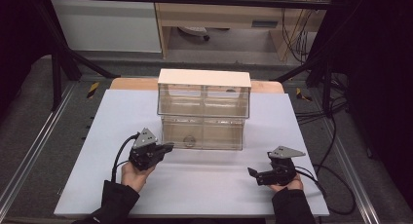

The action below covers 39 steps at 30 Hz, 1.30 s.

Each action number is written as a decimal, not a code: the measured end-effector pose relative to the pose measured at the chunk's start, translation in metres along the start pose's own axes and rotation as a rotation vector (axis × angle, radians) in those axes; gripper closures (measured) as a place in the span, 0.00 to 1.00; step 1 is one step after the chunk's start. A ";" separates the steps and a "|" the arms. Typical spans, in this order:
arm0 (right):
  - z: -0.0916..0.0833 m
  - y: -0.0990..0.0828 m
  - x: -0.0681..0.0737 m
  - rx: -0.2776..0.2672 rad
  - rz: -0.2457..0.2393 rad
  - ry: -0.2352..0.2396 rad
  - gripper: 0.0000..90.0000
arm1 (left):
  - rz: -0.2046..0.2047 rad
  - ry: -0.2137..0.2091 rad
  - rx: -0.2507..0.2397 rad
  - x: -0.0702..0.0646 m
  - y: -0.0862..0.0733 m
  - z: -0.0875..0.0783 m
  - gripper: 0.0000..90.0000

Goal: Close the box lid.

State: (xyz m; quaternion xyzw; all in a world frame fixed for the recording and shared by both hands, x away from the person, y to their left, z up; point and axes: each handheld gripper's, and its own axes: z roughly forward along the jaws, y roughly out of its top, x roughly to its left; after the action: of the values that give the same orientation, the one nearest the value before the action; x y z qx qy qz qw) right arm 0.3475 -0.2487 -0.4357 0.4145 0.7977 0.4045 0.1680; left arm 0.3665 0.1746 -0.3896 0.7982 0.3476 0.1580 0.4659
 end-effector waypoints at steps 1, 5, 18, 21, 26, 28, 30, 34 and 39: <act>0.000 0.000 0.000 0.000 -0.002 -0.001 0.01 | -0.001 0.000 0.002 0.000 0.000 0.000 0.99; -0.001 0.000 -0.001 -0.004 0.001 -0.002 0.01 | 0.004 -0.001 0.019 -0.002 -0.002 0.003 0.99; -0.001 -0.001 -0.001 -0.003 0.000 -0.005 0.01 | 0.005 -0.003 0.051 -0.003 -0.007 0.009 0.99; -0.001 -0.001 -0.001 -0.003 -0.001 -0.005 0.01 | 0.008 -0.005 0.056 -0.004 -0.008 0.011 0.99; 0.000 -0.001 -0.001 0.002 -0.003 -0.004 0.01 | 0.008 -0.010 0.074 -0.005 -0.011 0.014 0.99; 0.000 -0.001 -0.001 0.000 -0.002 -0.004 0.01 | 0.010 -0.013 0.084 -0.006 -0.012 0.016 0.99; 0.000 -0.001 -0.001 0.001 -0.002 -0.004 0.01 | 0.007 -0.007 0.070 -0.006 -0.012 0.015 0.99; 0.000 -0.001 -0.001 0.001 -0.004 -0.006 0.01 | 0.004 -0.008 0.076 -0.006 -0.011 0.012 0.99; 0.000 -0.001 -0.001 0.001 -0.001 -0.006 0.01 | 0.002 -0.003 0.099 -0.003 -0.011 0.006 0.99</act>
State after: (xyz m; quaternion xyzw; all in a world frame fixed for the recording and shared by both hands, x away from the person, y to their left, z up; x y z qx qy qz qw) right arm 0.3473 -0.2500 -0.4362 0.4152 0.7978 0.4027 0.1703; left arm 0.3632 0.1721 -0.4025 0.8208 0.3535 0.1401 0.4263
